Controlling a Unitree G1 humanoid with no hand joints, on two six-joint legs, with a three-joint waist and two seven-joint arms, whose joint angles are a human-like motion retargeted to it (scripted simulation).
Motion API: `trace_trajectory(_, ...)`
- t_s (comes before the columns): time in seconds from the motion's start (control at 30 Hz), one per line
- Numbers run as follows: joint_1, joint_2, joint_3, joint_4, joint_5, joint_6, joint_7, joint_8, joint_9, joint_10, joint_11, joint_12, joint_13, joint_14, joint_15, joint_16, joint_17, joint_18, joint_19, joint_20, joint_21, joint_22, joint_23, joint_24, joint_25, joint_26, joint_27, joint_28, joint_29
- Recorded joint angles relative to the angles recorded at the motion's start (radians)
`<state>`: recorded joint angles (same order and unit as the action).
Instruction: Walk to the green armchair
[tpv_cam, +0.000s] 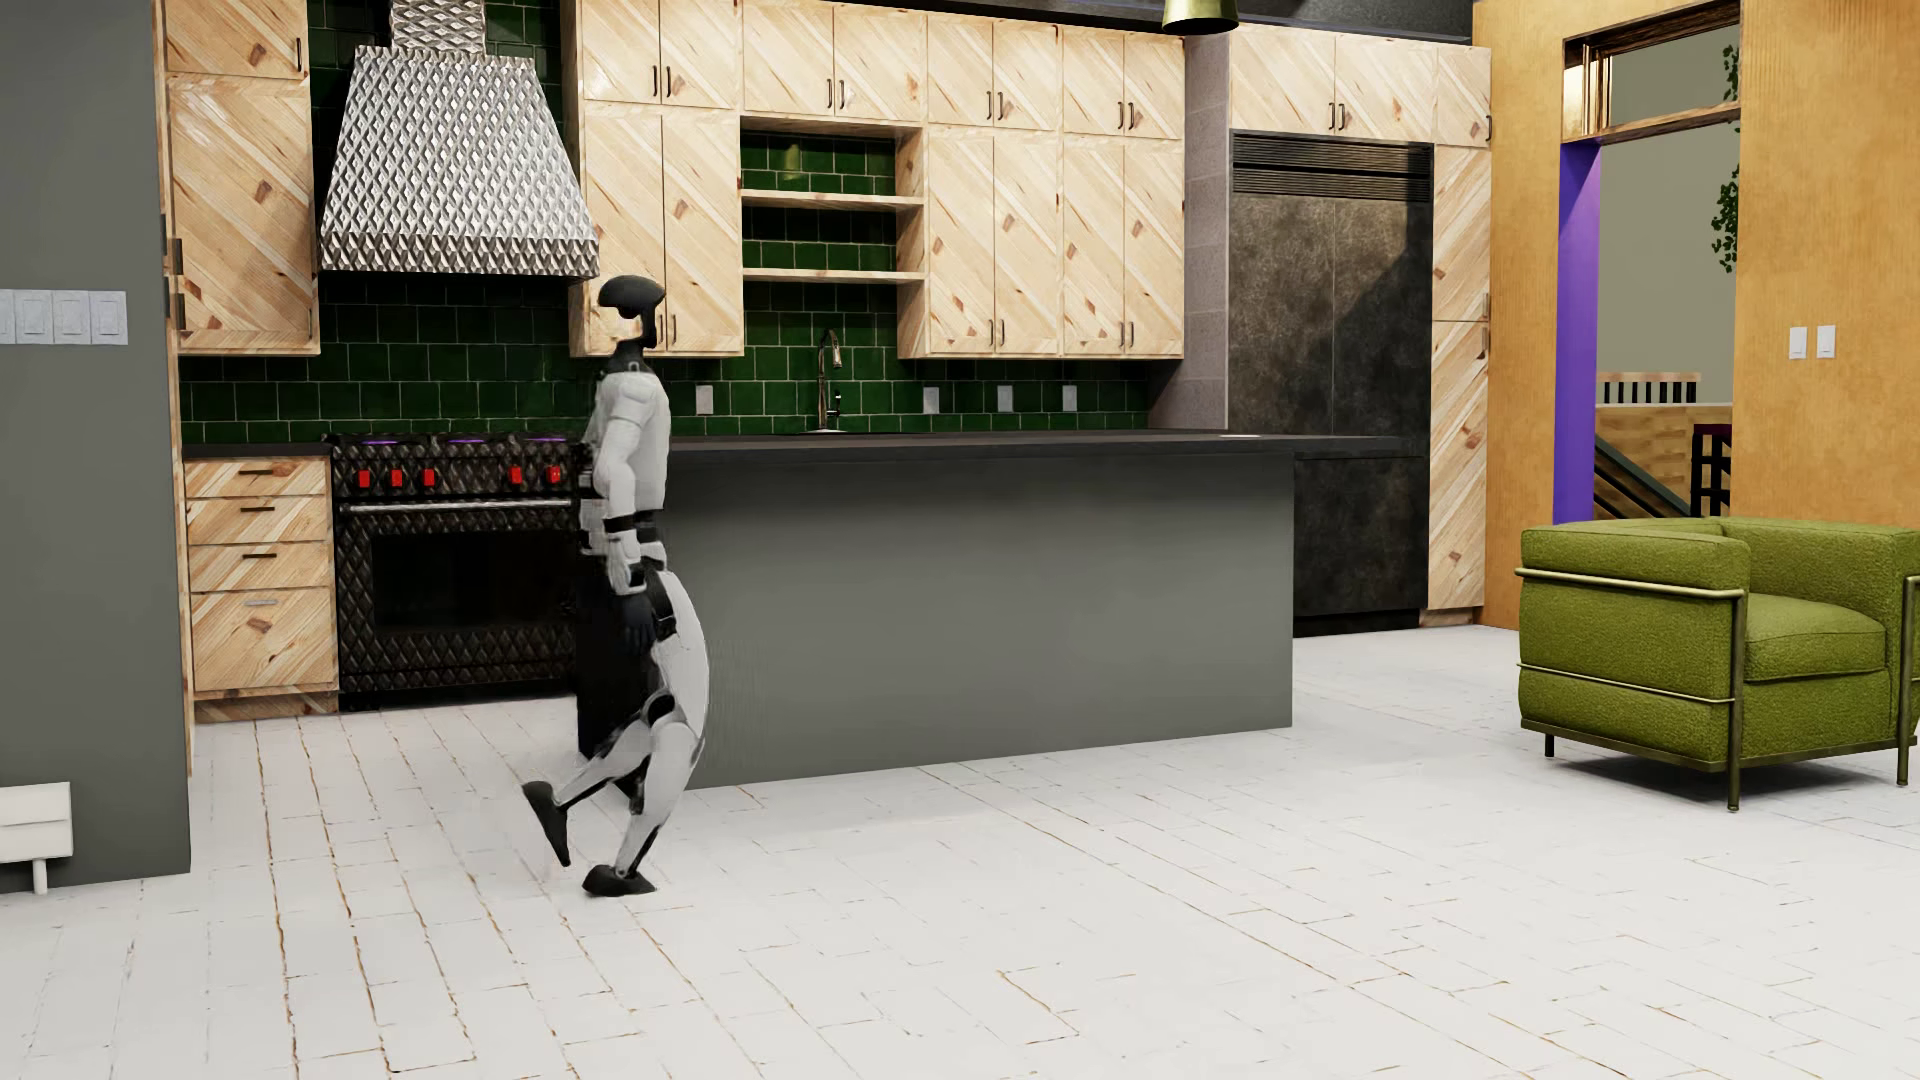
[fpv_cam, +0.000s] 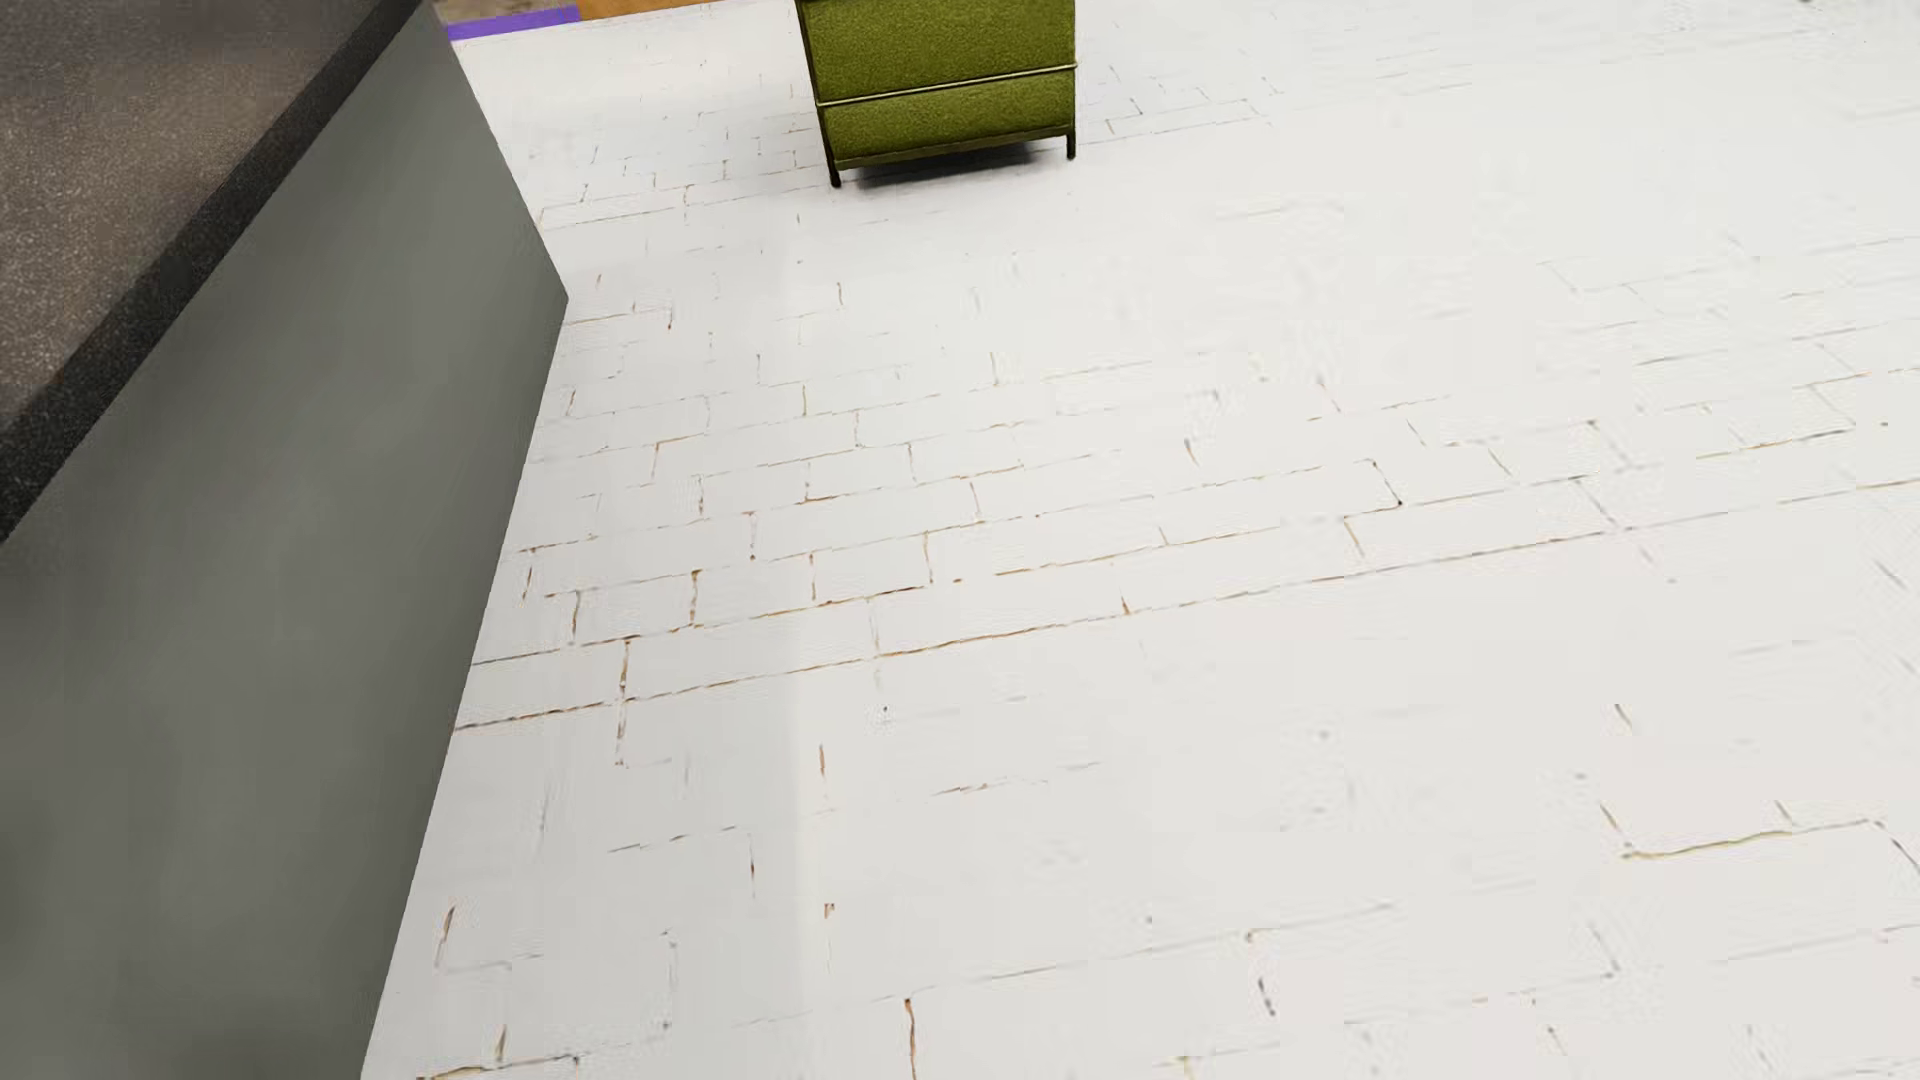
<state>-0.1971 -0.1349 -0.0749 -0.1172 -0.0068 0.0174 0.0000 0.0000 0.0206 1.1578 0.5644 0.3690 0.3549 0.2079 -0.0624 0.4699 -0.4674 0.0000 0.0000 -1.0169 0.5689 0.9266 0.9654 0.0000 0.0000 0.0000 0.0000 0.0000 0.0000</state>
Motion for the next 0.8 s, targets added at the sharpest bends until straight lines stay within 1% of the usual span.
trace_trajectory(0.03, -0.092, 0.049, 0.038, -0.014, -0.012, -0.022, 0.0, 0.0, 0.0, 0.065, -0.025, -0.004, -0.01, -0.072, -0.012, 0.002, 0.014, 0.0, 0.0, 0.101, 0.0, -0.026, -0.014, 0.0, 0.0, 0.0, 0.0, 0.0, 0.0)
trace_trajectory(0.07, -0.171, 0.098, 0.069, -0.038, -0.024, -0.044, 0.0, 0.0, -0.008, 0.044, -0.049, -0.005, -0.016, -0.068, -0.023, 0.004, 0.025, 0.0, 0.0, 0.191, -0.015, -0.055, -0.029, 0.0, 0.0, 0.0, 0.0, 0.0, 0.0)
trace_trajectory(0.1, -0.193, 0.179, 0.093, -0.045, -0.015, -0.057, 0.0, 0.0, 0.014, -0.06, -0.079, 0.008, -0.018, -0.021, -0.032, -0.004, 0.031, 0.0, 0.0, 0.288, -0.037, -0.104, -0.049, 0.0, 0.0, 0.0, 0.0, 0.0, 0.0)
trace_trajectory(0.13, -0.211, 0.231, 0.122, -0.06, -0.013, -0.066, 0.0, 0.0, 0.027, -0.218, -0.093, 0.004, -0.021, 0.044, -0.041, -0.018, 0.031, 0.0, 0.0, 0.343, -0.069, -0.137, -0.068, 0.0, 0.0, 0.0, 0.0, 0.0, 0.0)
trace_trajectory(0.17, -0.206, 0.273, 0.152, -0.068, -0.009, -0.07, 0.0, 0.0, 0.042, -0.395, -0.095, 0.001, -0.028, 0.089, -0.052, -0.033, 0.028, 0.0, 0.0, 0.376, -0.094, -0.163, -0.081, 0.0, 0.0, 0.0, 0.0, 0.0, 0.0)
trace_trajectory(0.2, -0.182, 0.327, 0.169, -0.068, 0.0, -0.07, 0.0, 0.0, 0.058, -0.565, -0.101, 0.002, -0.035, 0.085, -0.06, -0.044, 0.022, 0.0, 0.0, 0.386, -0.11, -0.182, -0.09, 0.0, 0.0, 0.0, 0.0, 0.0, 0.0)
trace_trajectory(0.23, -0.164, 0.375, 0.178, -0.059, 0.013, -0.068, 0.0, 0.0, 0.068, -0.7, -0.105, 0.007, -0.038, -0.009, -0.068, -0.05, 0.015, 0.0, 0.0, 0.383, -0.123, -0.197, -0.097, 0.0, 0.0, 0.0, 0.0, 0.0, 0.0)
trace_trajectory(0.27, -0.157, 0.41, 0.185, -0.033, 0.034, -0.062, 0.0, 0.0, 0.07, -0.748, -0.107, 0.013, -0.037, -0.16, -0.075, -0.049, 0.011, 0.0, 0.0, 0.372, -0.136, -0.202, -0.107, 0.0, 0.0, 0.0, 0.0, 0.0, 0.0)
trace_trajectory(0.3, -0.18, 0.441, 0.18, -0.025, 0.042, -0.067, 0.0, 0.0, 0.068, -0.744, -0.104, 0.016, -0.029, -0.189, -0.08, -0.048, 0.011, 0.0, 0.0, 0.35, -0.149, -0.187, -0.118, 0.0, 0.0, 0.0, 0.0, 0.0, 0.0)
trace_trajectory(0.37, -0.223, 0.48, 0.19, -0.045, 0.007, -0.101, 0.0, 0.0, 0.046, -0.7, -0.076, 0.011, 0.02, 0.063, -0.052, -0.047, 0.019, 0.0, 0.0, 0.275, -0.183, -0.104, -0.131, 0.0, 0.0, 0.0, 0.0, 0.0, 0.0)
trace_trajectory(0.4, -0.237, 0.477, 0.192, -0.061, -0.027, -0.128, 0.0, 0.0, 0.023, -0.663, -0.04, 0.017, 0.057, 0.117, 0.01, -0.043, 0.029, 0.0, 0.0, 0.225, -0.184, -0.054, -0.126, 0.0, 0.0, 0.0, 0.0, 0.0, 0.0)
trace_trajectory(0.43, -0.215, 0.449, 0.178, -0.076, -0.068, -0.155, 0.0, 0.0, 0.004, -0.638, 0.044, 0.031, 0.087, 0.093, 0.124, -0.033, 0.04, 0.0, 0.0, 0.166, -0.159, -0.007, -0.106, 0.0, 0.0, 0.0, 0.0, 0.0, 0.0)
trace_trajectory(0.47, -0.162, 0.368, 0.151, -0.08, -0.115, -0.177, 0.0, 0.0, -0.01, -0.64, 0.198, 0.04, 0.106, 0.032, 0.271, -0.023, 0.048, 0.0, 0.0, 0.1, -0.12, 0.03, -0.072, 0.0, 0.0, 0.0, 0.0, 0.0, 0.0)
trace_trajectory(0.5, -0.153, 0.192, 0.106, -0.119, -0.179, -0.206, 0.0, 0.0, -0.046, -0.66, 0.396, 0.018, 0.101, -0.012, 0.368, -0.014, 0.048, 0.0, 0.0, 0.01, -0.07, 0.055, -0.047, 0.0, 0.0, 0.0, 0.0, 0.0, 0.0)
trace_trajectory(0.53, -0.107, 0.062, 0.056, -0.131, -0.185, -0.206, 0.0, 0.0, -0.054, -0.676, 0.56, -0.011, 0.101, -0.062, 0.315, -0.005, 0.049, 0.0, 0.0, -0.059, -0.032, 0.066, -0.021, 0.0, 0.0, 0.0, 0.0, 0.0, 0.0)
trace_trajectory(0.57, -0.015, -0.01, 0.017, -0.131, -0.194, -0.191, 0.0, 0.0, -0.032, -0.698, 0.676, -0.05, 0.11, -0.14, 0.198, 0.001, 0.047, 0.0, 0.0, -0.12, 0.009, 0.071, -0.003, 0.0, 0.0, 0.0, 0.0, 0.0, 0.0)
trace_trajectory(0.6, 0.092, -0.058, -0.013, -0.122, -0.189, -0.171, 0.0, 0.0, -0.004, -0.723, 0.718, -0.087, 0.124, -0.229, 0.097, 0.007, 0.045, 0.0, 0.0, -0.128, 0.049, 0.068, 0.017, 0.0, 0.0, 0.0, 0.0, 0.0, 0.0)
trace_trajectory(0.63, 0.201, -0.093, -0.032, -0.106, -0.176, -0.152, 0.0, 0.0, 0.024, -0.741, 0.694, -0.112, 0.139, -0.325, 0.015, 0.015, 0.045, 0.0, 0.0, -0.067, 0.098, 0.05, 0.035, 0.0, 0.0, 0.0, 0.0, 0.0, 0.0)
trace_trajectory(0.67, 0.301, -0.112, -0.052, -0.067, -0.134, -0.123, 0.0, 0.0, 0.052, -0.738, 0.607, -0.116, 0.148, -0.404, -0.044, 0.025, 0.051, 0.0, 0.0, 0.056, 0.142, 0.006, 0.065, 0.0, 0.0, 0.0, 0.0, 0.0, 0.0)
trace_trajectory(0.7, 0.356, -0.146, -0.072, -0.055, -0.116, -0.109, 0.0, 0.0, 0.066, -0.744, 0.482, -0.133, 0.145, -0.438, -0.055, 0.029, 0.055, 0.0, 0.0, 0.18, 0.187, -0.045, 0.08, 0.0, 0.0, 0.0, 0.0, 0.0, 0.0)
trace_trajectory(0.73, 0.399, -0.162, -0.085, -0.044, -0.096, -0.095, 0.0, 0.0, 0.079, -0.75, 0.326, -0.15, 0.14, -0.449, -0.003, 0.031, 0.06, 0.0, 0.0, 0.294, 0.208, -0.105, 0.083, 0.0, 0.0, 0.0, 0.0, 0.0, 0.0)
trace_trajectory(0.77, 0.436, -0.167, -0.09, -0.041, -0.085, -0.092, 0.0, 0.0, 0.085, -0.751, 0.16, -0.169, 0.138, -0.456, 0.089, 0.034, 0.065, 0.0, 0.0, 0.383, 0.204, -0.167, 0.073, 0.0, 0.0, 0.0, 0.0, 0.0, 0.0)
trace_trajectory(0.8, 0.468, -0.168, -0.092, -0.039, -0.077, -0.091, 0.0, 0.0, 0.085, -0.752, 0.01, -0.188, 0.137, -0.457, 0.183, 0.038, 0.069, 0.0, 0.0, 0.445, 0.18, -0.224, 0.053, 0.0, 0.0, 0.0, 0.0, 0.0, 0.0)
